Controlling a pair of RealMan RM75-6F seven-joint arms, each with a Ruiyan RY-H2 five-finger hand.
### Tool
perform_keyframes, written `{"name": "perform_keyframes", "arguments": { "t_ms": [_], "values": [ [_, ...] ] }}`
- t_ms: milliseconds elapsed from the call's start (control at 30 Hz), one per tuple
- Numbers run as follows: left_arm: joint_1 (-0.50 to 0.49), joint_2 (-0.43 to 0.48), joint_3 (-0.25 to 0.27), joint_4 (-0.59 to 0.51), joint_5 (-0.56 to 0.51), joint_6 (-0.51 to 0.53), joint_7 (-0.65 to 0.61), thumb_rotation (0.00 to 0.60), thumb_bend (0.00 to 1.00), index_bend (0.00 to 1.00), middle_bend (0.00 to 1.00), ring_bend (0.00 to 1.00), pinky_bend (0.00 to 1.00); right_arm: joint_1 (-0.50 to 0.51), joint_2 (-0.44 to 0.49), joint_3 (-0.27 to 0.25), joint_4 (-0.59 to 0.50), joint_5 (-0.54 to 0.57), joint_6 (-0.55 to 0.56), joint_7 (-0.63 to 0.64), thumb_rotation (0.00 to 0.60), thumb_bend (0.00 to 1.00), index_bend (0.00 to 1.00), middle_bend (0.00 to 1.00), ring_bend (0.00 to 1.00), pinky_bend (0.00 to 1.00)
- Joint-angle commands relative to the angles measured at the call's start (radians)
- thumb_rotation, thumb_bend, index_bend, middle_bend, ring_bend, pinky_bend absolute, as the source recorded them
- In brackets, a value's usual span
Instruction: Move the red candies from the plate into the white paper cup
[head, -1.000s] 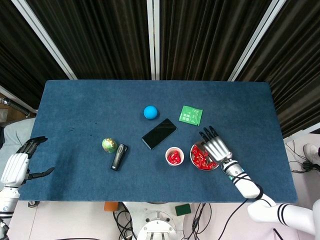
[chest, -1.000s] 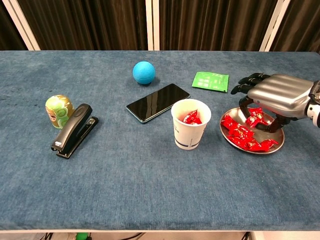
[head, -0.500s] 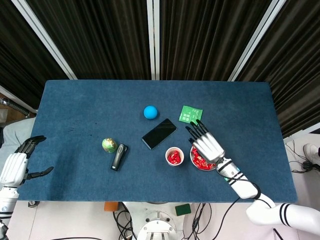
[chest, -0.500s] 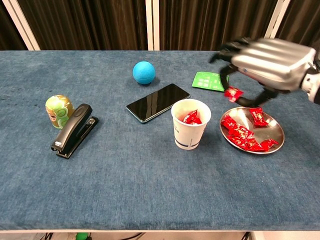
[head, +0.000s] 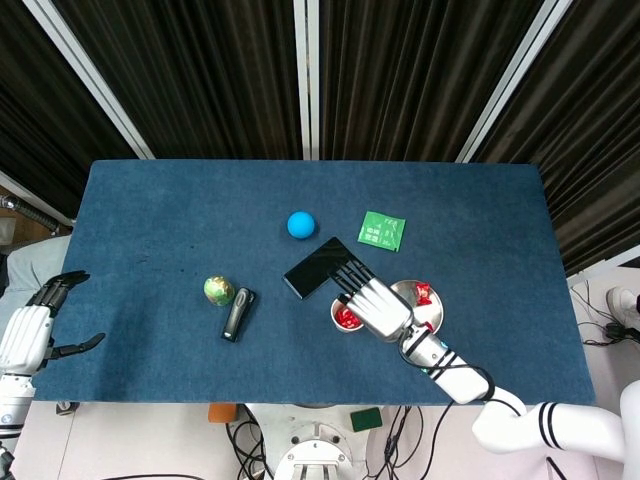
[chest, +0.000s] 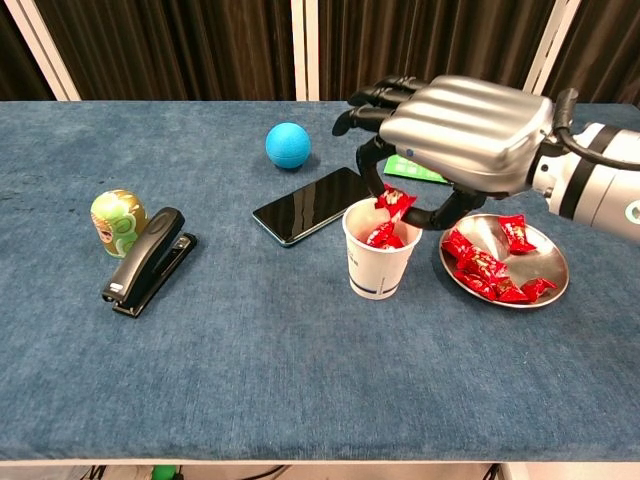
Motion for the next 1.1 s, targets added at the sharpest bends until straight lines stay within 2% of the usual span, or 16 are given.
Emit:
{"name": "perform_keyframes", "arguments": {
  "t_ms": [33,100,233,533,733,1100],
  "values": [
    [0.0,-0.002,0.0,0.002,0.0,-0.001,-0.002,0.6,0.1,0.19,0.15,0.13,0.25,0.005,-0.003,0.0,0.001,0.005,-0.009,0.0,0.6,0.31,0.46,0.1,0.0,0.0],
    [0.0,-0.003,0.0,0.003,0.0,-0.001,-0.003,0.6,0.1,0.19,0.15,0.13,0.25,0.008,-0.005,0.0,0.0,0.005,-0.014,0.004,0.6,0.28,0.36,0.09,0.0,0.0],
    [0.001,-0.004,0.0,0.004,0.0,0.0,-0.004,0.6,0.1,0.19,0.15,0.13,0.25,0.01,-0.003,0.0,-0.002,0.003,-0.015,0.008,0.6,0.27,0.28,0.09,0.0,0.0],
    [0.004,-0.006,0.002,0.01,0.001,0.001,-0.01,0.6,0.1,0.19,0.16,0.13,0.25,-0.052,0.065,-0.013,-0.02,0.004,0.071,0.029,0.6,0.27,0.27,0.09,0.0,0.0],
    [0.0,-0.01,0.004,0.01,0.01,0.001,-0.008,0.6,0.1,0.19,0.15,0.13,0.25,-0.094,0.107,-0.018,0.026,0.125,0.048,0.021,0.6,0.27,0.29,0.08,0.0,0.0],
    [-0.002,-0.008,0.006,0.0,0.011,-0.003,0.004,0.6,0.09,0.19,0.15,0.13,0.25,-0.109,0.098,-0.033,0.08,0.294,-0.016,-0.063,0.6,0.26,0.3,0.08,0.0,0.0]
  ]
}}
